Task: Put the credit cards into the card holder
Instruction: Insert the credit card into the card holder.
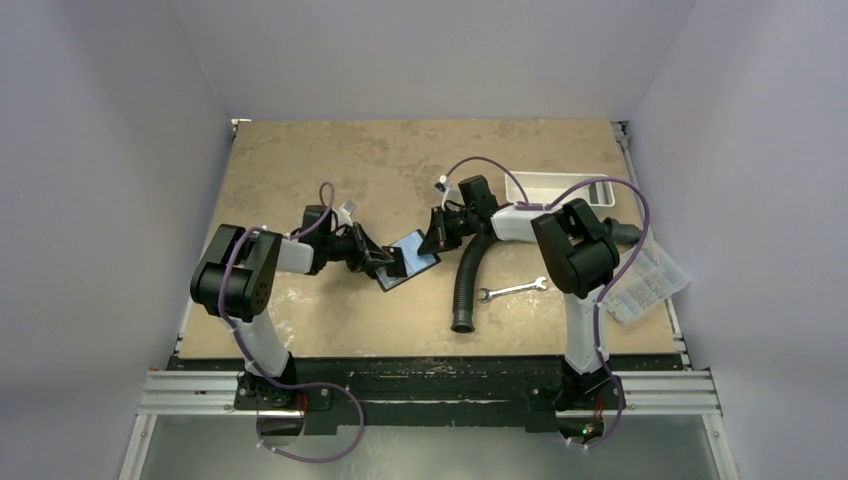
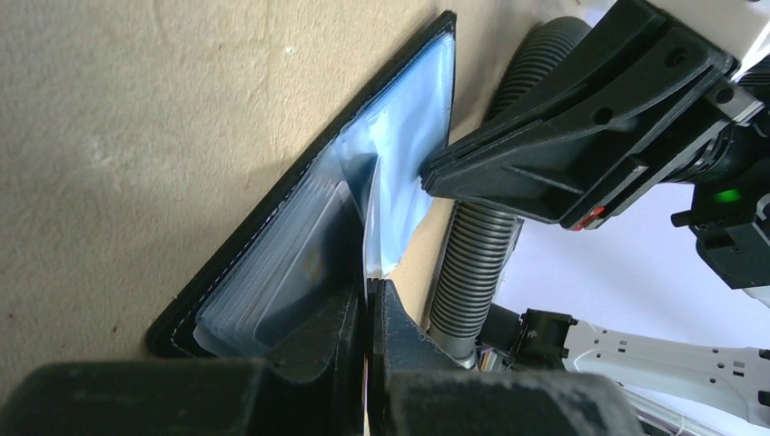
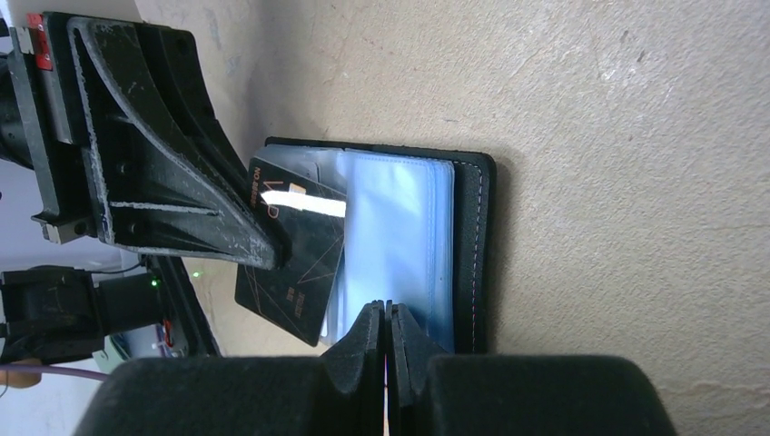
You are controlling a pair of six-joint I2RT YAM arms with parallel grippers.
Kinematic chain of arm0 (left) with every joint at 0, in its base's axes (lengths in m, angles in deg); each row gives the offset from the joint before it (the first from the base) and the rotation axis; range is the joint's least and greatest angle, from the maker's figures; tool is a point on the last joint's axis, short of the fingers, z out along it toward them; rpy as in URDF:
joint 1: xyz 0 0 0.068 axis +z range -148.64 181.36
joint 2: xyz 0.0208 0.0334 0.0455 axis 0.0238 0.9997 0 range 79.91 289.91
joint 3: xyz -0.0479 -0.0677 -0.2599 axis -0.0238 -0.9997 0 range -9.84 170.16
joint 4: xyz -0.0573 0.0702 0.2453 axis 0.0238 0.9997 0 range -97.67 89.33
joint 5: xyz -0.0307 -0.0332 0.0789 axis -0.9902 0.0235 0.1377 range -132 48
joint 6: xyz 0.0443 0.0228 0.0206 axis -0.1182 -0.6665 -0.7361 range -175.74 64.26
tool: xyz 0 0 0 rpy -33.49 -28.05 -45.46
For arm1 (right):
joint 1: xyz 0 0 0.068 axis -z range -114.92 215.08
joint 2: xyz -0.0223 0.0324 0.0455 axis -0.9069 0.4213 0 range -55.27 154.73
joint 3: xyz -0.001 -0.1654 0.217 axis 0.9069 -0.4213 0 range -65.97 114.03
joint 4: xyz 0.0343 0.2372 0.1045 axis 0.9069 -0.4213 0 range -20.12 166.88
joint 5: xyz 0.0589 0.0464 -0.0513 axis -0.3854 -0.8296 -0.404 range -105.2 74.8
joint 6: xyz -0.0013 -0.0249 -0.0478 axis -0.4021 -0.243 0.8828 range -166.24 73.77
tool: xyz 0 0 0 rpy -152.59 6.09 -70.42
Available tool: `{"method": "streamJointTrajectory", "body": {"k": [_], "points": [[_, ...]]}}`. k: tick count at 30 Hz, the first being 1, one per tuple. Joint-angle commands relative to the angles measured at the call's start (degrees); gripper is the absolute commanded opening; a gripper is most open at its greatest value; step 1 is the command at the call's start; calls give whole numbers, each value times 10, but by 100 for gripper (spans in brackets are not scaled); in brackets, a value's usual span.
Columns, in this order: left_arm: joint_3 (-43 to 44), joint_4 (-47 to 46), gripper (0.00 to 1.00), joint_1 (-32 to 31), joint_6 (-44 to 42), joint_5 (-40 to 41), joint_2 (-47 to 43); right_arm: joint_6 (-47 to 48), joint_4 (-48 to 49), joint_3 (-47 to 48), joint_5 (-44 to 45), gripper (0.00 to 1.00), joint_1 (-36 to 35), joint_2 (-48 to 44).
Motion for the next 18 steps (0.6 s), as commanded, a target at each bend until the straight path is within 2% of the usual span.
{"method": "streamJointTrajectory", "body": {"k": [1,7,18], "points": [[3,-59,0,2,4,22,6,13,-3,15,16,0,0,9],[-5,-141,0,-3,52,6,22,13,-2,16,11,0,-1,10],[-4,-159,0,-26,60,17,29,13,2,14,8,0,-1,9]]}}
